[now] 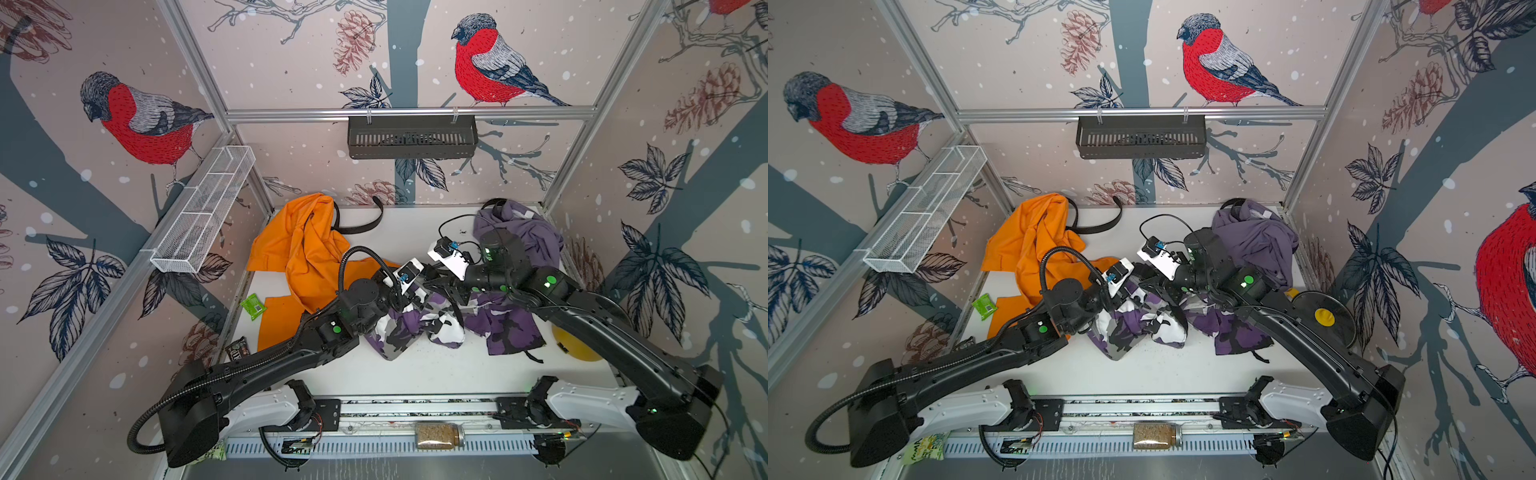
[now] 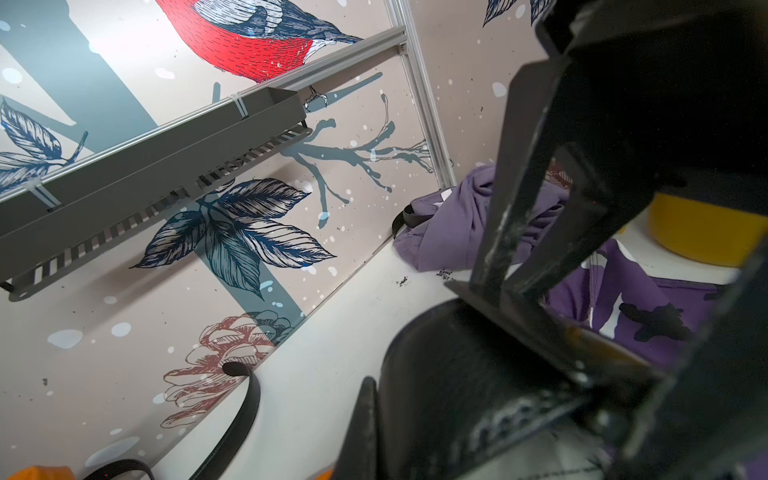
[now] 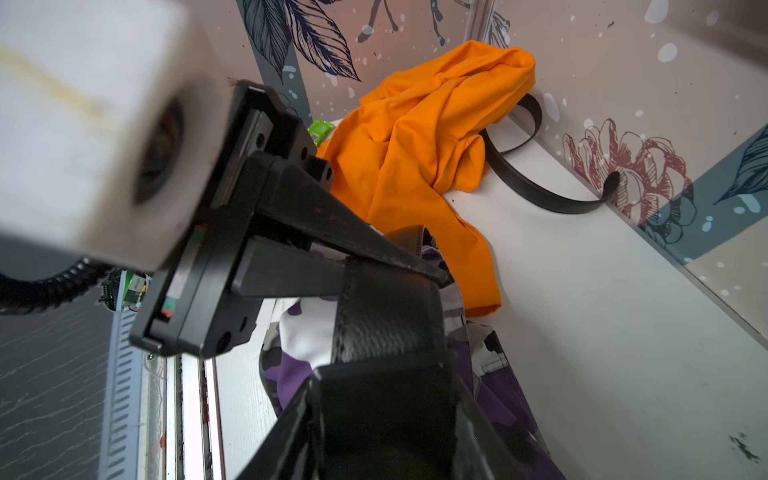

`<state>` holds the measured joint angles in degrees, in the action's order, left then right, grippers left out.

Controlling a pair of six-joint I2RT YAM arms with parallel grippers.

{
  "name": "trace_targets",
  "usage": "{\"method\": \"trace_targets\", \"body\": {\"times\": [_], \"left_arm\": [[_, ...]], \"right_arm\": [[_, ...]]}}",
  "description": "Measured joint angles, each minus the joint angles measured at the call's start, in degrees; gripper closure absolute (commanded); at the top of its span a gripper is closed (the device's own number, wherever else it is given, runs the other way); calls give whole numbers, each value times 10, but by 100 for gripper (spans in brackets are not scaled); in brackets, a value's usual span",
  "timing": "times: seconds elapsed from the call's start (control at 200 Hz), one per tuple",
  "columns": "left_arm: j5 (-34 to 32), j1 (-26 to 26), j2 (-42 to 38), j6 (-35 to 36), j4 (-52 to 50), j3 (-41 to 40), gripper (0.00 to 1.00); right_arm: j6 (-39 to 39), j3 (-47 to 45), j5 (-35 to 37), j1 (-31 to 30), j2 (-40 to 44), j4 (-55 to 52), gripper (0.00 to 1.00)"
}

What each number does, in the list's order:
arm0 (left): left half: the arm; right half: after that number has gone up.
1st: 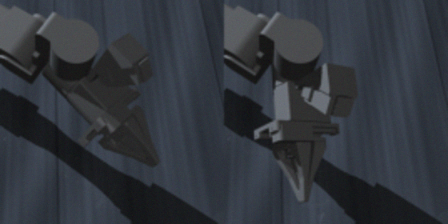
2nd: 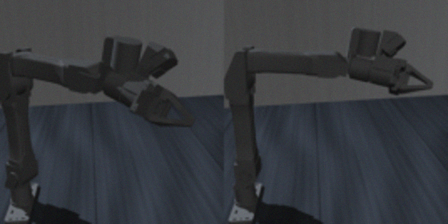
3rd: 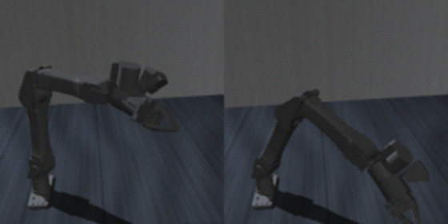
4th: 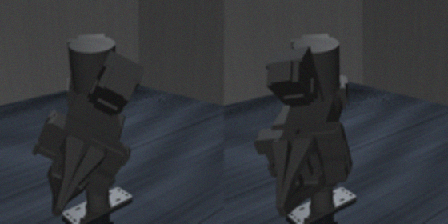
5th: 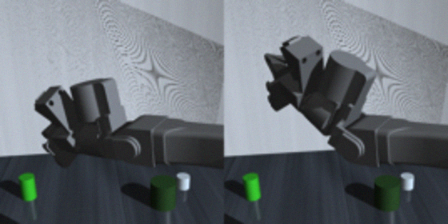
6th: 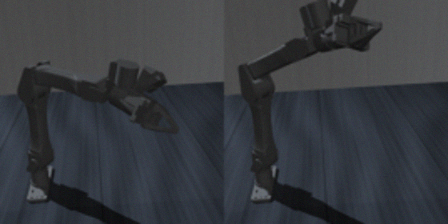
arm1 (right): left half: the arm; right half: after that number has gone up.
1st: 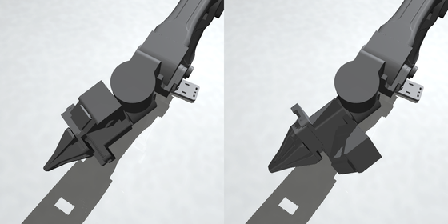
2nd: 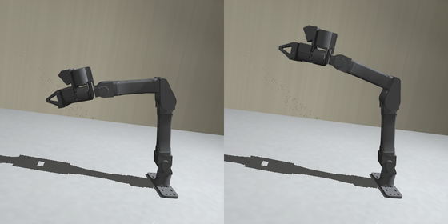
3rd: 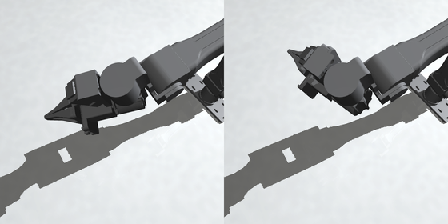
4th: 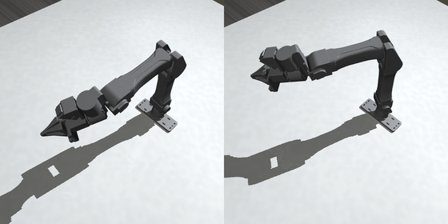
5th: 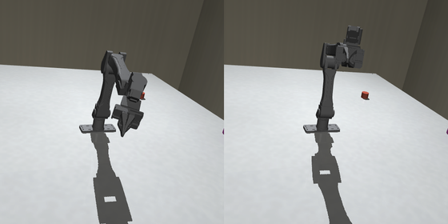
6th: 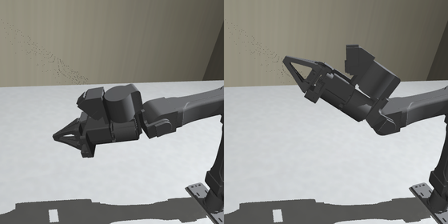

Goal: Remove the belt from the trousers

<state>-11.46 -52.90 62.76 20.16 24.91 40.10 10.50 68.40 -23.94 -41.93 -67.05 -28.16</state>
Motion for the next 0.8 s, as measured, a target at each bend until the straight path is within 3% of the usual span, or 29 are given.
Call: {"method": "trace_targets", "body": {"times": [0.055, 0.1, 0.32, 0.405, 0.6, 0.8], "left_arm": [[7, 2, -7, -16, -12, -5, 100], [9, 2, -14, -30, -23, -12, 100], [14, 5, -30, -67, -47, -41, 100], [8, 6, -25, -72, -63, -24, 100], [7, 7, -18, -102, -97, -2, 100], [8, 7, -31, -113, -107, -11, 100]], "right_arm": [[0, -17, -13, 7, 1, 19, 97], [-1, -30, -23, 9, 1, 33, 90], [-1, -91, -34, -1, -7, 100, 30], [4, -112, -6, -14, -3, 120, 14], [30, -129, 24, -43, 6, 163, 6], [47, -118, 87, -80, -2, 179, 8]]}}
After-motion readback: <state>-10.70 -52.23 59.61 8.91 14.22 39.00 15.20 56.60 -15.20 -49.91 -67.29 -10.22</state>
